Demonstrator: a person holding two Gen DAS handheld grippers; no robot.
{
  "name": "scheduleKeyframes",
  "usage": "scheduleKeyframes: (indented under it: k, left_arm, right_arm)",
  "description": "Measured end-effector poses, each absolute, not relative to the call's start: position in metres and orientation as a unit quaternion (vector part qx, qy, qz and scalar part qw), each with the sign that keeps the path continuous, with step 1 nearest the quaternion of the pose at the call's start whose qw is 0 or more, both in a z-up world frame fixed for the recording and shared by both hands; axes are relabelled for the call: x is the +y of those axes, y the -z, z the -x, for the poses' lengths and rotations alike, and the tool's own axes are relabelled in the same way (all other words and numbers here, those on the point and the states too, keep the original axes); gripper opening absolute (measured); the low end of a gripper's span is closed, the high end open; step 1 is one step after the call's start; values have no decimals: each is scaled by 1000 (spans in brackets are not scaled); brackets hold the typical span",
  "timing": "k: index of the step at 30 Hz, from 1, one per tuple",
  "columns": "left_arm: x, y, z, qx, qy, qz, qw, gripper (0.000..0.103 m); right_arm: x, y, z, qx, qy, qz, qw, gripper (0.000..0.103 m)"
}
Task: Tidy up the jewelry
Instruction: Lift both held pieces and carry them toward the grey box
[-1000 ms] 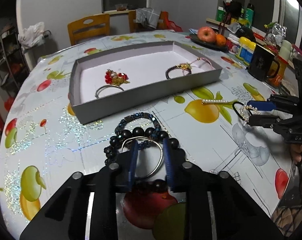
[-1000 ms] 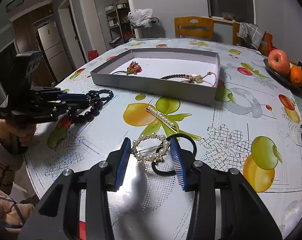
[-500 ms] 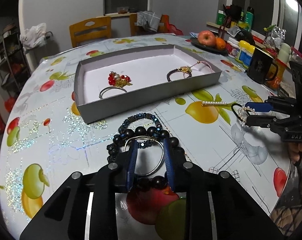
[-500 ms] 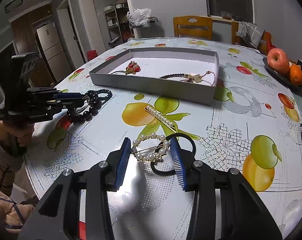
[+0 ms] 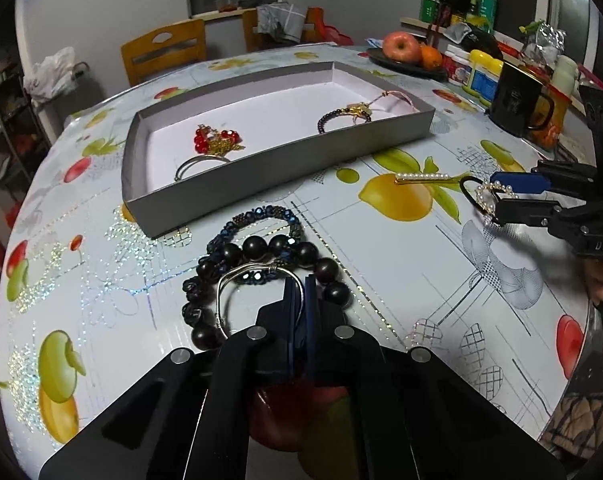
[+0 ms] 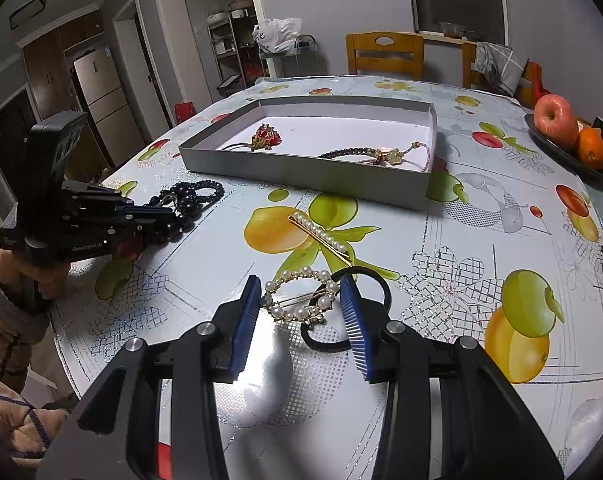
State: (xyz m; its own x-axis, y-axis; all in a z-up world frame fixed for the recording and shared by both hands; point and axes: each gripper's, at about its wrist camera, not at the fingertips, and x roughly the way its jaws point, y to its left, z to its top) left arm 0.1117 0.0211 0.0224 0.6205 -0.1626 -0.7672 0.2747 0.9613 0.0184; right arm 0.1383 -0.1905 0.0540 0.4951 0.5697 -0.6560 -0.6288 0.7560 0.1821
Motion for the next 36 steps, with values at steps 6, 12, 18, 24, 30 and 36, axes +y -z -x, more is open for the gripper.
scheduleKeyframes:
  k: [6,12,18,24,30,36]
  left_arm:
    - [24,-34,-103,392,123,-59,910,5]
    - [31,-63,-92,356,129,-48,924,4]
    - [45,-96,-87,332,144,-21,932,4]
    - [48,-126,-78,310,144,-31,939,4]
    - [45,-153,-71,288,135,-57,946,4]
    - [44,-168,-89,273,137,-61,950,4]
  right_arm:
    - [-189,-56,-136,354,-342,42,870,41]
    - [-188,-59,-134,346,-338,50,874,41]
    - [-186,-80,-128,329,-340,59,879,41]
    - [-182,-115,-122,298,-346,78,886,41]
    - [-175,-140,-131,277,-348,89,891,41]
    - [-167,-163,-152,259,-346,95,897,41]
